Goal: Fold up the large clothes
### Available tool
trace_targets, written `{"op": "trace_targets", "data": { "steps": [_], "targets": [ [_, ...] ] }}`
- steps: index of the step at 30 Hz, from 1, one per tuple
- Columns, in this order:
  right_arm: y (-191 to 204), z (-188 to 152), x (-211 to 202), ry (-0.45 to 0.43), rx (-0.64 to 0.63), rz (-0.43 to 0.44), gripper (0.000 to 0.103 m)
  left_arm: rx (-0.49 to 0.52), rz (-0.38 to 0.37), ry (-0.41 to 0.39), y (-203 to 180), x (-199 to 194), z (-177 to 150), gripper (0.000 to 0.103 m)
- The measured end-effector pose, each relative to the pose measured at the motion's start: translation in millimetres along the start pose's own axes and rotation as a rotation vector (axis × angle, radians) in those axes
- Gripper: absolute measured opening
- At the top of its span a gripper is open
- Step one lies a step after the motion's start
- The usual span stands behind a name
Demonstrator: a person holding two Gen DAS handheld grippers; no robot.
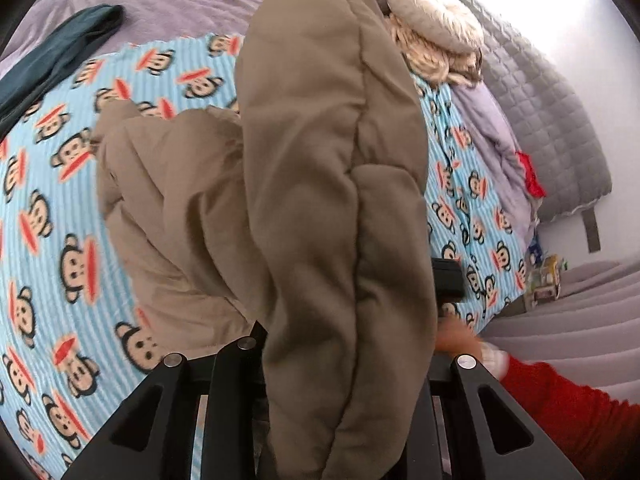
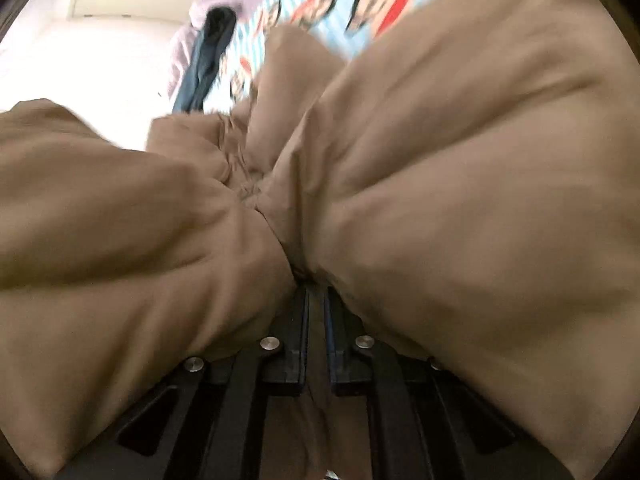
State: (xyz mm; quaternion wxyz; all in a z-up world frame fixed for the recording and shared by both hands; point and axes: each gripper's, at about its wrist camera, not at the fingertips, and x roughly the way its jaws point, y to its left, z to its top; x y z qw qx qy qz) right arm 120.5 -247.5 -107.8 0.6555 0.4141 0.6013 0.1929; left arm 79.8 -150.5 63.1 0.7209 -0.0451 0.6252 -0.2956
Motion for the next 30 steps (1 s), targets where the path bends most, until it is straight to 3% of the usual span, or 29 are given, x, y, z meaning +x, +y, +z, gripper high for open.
{"op": "trace_targets", "data": {
  "steps": [2,3,4,5,8,9,10,11,14,19,22,24,27,28,29,30],
  "targets": [
    [-19,-8,-36,-0.045,0.036,-0.004,0.019,0.004,-0.032,0.015,-10,17,4,0.038],
    [-29,-14,-54,-0.064,0.053,-0.012,0.024,0.004,-0.058,0.02,-10,25,8,0.051],
    [-35,-18,-65,-0.078,0.064,-0.019,0.035,0.001,-0.104,0.028,-14,34,11,0.059],
    [-43,-25,-79,-0.098,0.076,-0.033,0.048,-0.005,-0.141,0.043,-15,45,14,0.06],
    [-63,-47,-116,-0.143,0.092,-0.071,0.053,-0.033,-0.239,0.088,-12,79,29,0.06],
    [-69,-55,-125,-0.152,0.095,-0.091,0.053,-0.039,-0.258,0.097,-13,88,31,0.063],
    [-72,-62,-131,-0.157,0.095,-0.112,0.056,-0.044,-0.287,0.107,-11,98,35,0.074],
    [-74,-70,-138,-0.161,0.088,-0.136,0.059,-0.047,-0.301,0.11,-14,104,35,0.075],
    [-72,-95,-156,-0.183,0.038,-0.167,0.07,-0.054,-0.283,0.134,-17,126,48,0.075],
    [-54,-136,-181,-0.193,-0.072,-0.089,0.075,-0.039,-0.216,0.155,-28,147,65,0.075],
    [-28,-149,-175,-0.171,-0.134,-0.038,0.084,-0.009,-0.169,0.176,-35,155,69,0.075],
    [-6,-145,-162,-0.17,-0.182,-0.029,0.084,0.027,-0.129,0.193,-43,157,68,0.075],
    [-4,-141,-145,-0.197,-0.163,-0.102,0.083,0.07,-0.094,0.198,-54,146,68,0.075],
    [-9,-137,-141,-0.207,-0.129,-0.1,0.072,0.084,-0.105,0.179,-57,135,68,0.075],
    [-15,-133,-140,-0.216,-0.096,-0.088,0.038,0.1,-0.119,0.148,-59,121,70,0.075],
    [-23,-129,-140,-0.235,-0.052,-0.109,0.022,0.123,-0.121,0.103,-61,106,73,0.075]
  ]
}}
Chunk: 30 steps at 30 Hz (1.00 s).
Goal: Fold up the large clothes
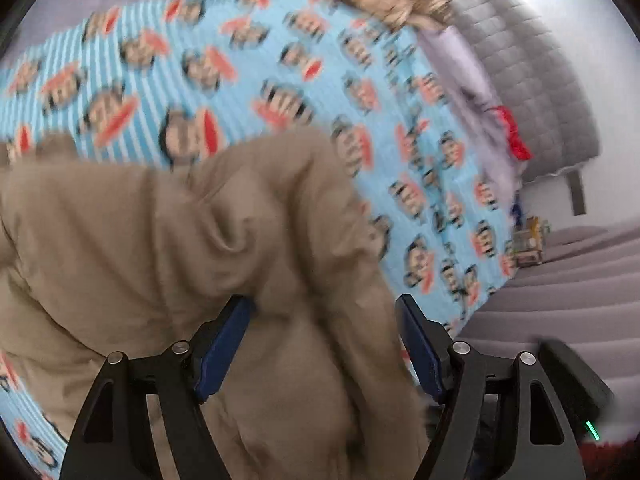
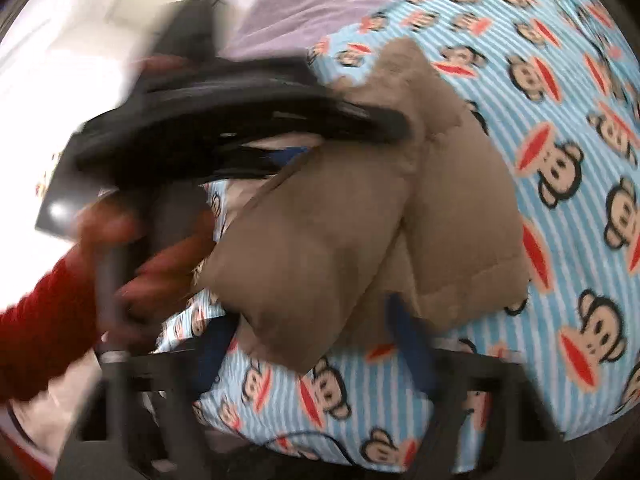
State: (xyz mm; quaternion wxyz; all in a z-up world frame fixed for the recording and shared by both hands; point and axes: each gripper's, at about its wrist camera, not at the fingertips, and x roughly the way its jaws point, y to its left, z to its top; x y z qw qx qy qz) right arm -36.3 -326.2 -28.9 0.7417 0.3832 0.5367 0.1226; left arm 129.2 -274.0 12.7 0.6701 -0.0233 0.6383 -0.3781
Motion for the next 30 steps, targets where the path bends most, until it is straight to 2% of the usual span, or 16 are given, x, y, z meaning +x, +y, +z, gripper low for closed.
{"op": "trace_targets", "data": {
  "steps": [1,4,6,8,11,16,20,26,28,30],
  "targets": [
    [-5,3,0,-0.015,0.014,-0.034,0.016,0.026,0.031,-0.054,-2,-17,0,0.075],
    [-28,4,-1,-0.021,0.065,-0.063,0.015,0.073,0.2,-0.207,8,-55,-3,0.075],
    [-44,0,2,-0.001,0.097,-0.065,0.015,0.074,0.327,-0.229,25,-58,-2,0.075],
    [-50,-6,6,0.009,0.099,-0.077,0.015,0.048,0.428,-0.204,47,-44,2,0.075],
    [-64,-9,11,0.008,0.131,-0.077,0.016,-0.024,0.417,-0.193,68,-20,10,0.075],
    [-90,-18,19,-0.002,0.199,-0.09,0.018,0.024,0.428,-0.193,50,29,37,0.075],
    [-117,-20,26,-0.014,0.282,-0.065,0.02,0.036,0.452,-0.183,41,66,55,0.076],
    [-135,-21,34,0.032,0.309,-0.027,0.022,0.041,0.481,-0.171,42,82,54,0.076],
    [-131,-11,25,0.048,0.288,-0.059,0.022,0.042,0.485,-0.168,43,82,53,0.076],
    [-117,-7,-2,0.023,0.217,-0.116,0.023,0.036,0.485,-0.166,45,82,54,0.076]
  ]
}}
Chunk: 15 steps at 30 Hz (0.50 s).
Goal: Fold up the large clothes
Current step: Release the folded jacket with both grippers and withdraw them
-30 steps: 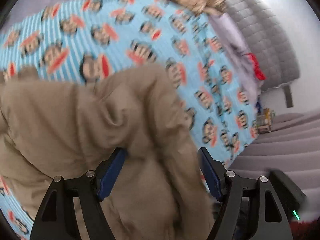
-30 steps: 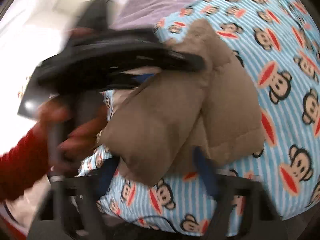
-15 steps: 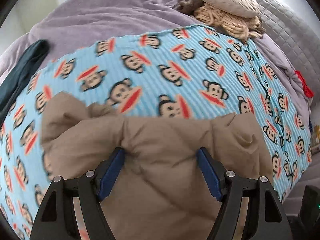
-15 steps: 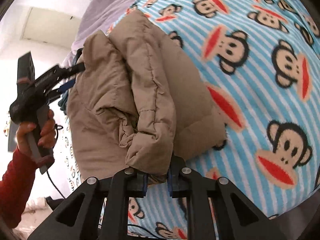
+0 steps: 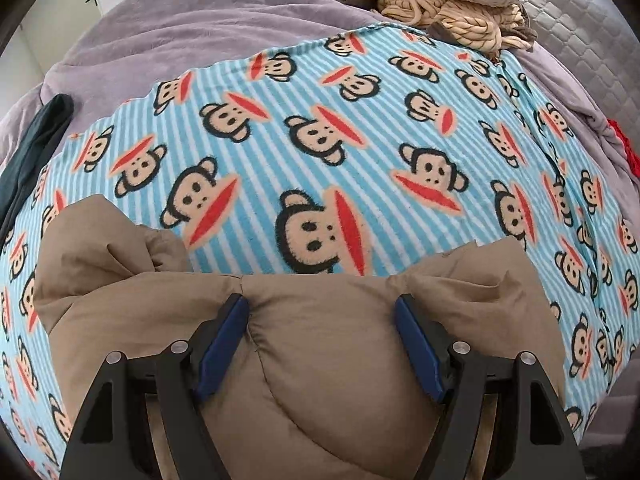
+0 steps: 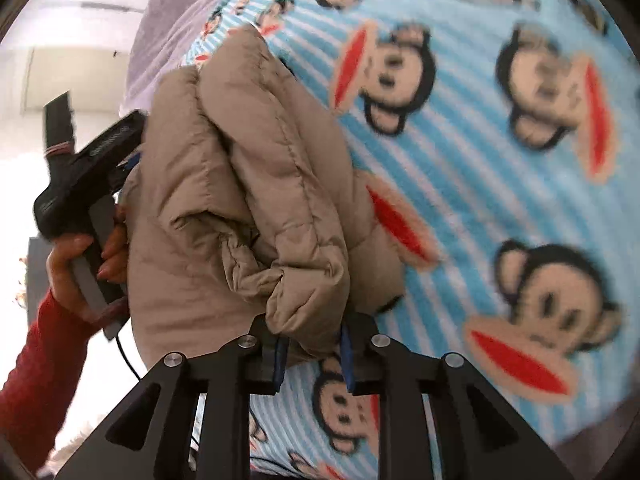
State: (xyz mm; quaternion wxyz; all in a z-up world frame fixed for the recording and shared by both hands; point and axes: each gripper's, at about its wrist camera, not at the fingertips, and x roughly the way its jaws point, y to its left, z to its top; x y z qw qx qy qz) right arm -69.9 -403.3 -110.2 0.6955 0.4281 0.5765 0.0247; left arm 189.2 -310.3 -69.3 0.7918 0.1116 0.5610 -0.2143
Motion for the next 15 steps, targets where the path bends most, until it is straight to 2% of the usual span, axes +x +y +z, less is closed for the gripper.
{"op": "trace_targets", "data": {
  "steps": [4,6,8,10,12,15],
  "targets": [
    [21,-1,-52,-0.12,-0.115,-0.023,0.024,-0.001,0.009,0.001,0,2,0,0.076],
    [35,8,-63,-0.143,-0.168,-0.005,0.024,0.004,0.016,0.002,-1,2,0,0.076],
    [55,17,-55,-0.129,-0.229,0.001,0.024,0.003,0.021,0.006,-1,0,1,0.076],
    [68,25,-30,-0.079,-0.29,-0.043,0.024,-0.013,0.025,0.009,2,-11,1,0.076],
    [64,26,-1,-0.005,-0.312,-0.077,0.024,-0.035,0.02,0.007,7,-27,-1,0.076],
    [53,27,25,0.058,-0.303,-0.09,0.024,-0.071,0.009,-0.013,21,-57,-12,0.076]
  ]
}}
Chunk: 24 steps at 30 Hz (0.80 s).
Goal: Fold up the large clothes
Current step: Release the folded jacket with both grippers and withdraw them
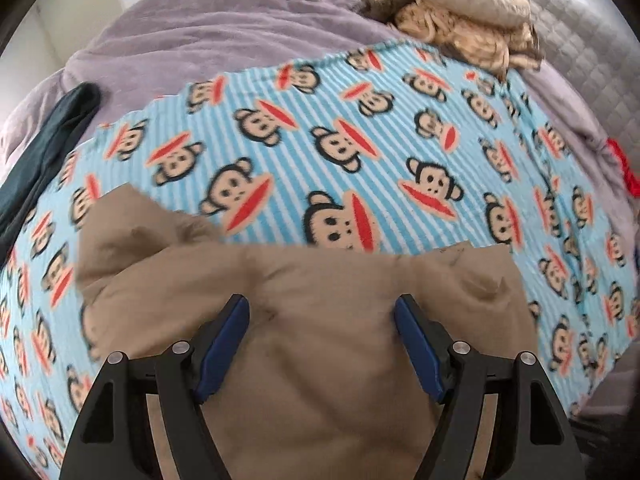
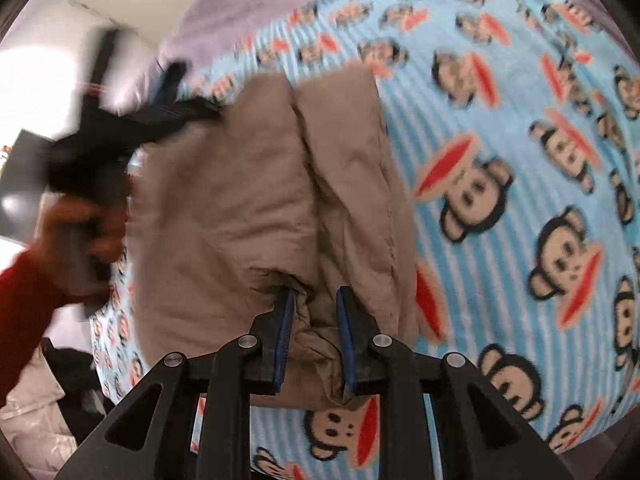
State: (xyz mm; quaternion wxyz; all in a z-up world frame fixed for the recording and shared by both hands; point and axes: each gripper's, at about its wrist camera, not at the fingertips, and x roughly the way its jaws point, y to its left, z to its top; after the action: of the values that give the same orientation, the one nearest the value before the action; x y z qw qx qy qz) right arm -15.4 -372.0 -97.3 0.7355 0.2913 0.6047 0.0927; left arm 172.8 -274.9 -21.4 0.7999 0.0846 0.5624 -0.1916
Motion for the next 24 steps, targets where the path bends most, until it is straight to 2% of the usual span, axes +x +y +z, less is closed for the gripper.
{"op": "trace_targets", "data": {
  "steps": [4,11,12,14,16,18,24],
  "targets": [
    [-15,2,19,0.033,0.025,0.026,0.023,-0.074,0.041,-0.006,28,-36,-25,0.076],
    [-26,8,31,0.098,0.035,0.052,0.023,-0.23,0.123,0.073,59,-57,-79,0.076],
    [-24,10,30,0.107,0.024,0.047,0.024,-0.242,0.125,0.081,59,-57,-84,0.076],
    [-21,35,37,0.123,0.011,0.041,0.026,-0.265,0.129,0.097,60,-57,-96,0.076],
    [-17,35,33,0.137,-0.003,0.037,0.027,-0.275,0.133,0.101,56,-57,-104,0.076],
    [-17,40,35,0.153,-0.013,0.031,0.028,-0.283,0.128,0.106,54,-56,-108,0.087],
    [-14,46,37,0.185,-0.018,0.009,0.03,-0.309,0.104,0.11,53,-54,-113,0.087]
  ]
}}
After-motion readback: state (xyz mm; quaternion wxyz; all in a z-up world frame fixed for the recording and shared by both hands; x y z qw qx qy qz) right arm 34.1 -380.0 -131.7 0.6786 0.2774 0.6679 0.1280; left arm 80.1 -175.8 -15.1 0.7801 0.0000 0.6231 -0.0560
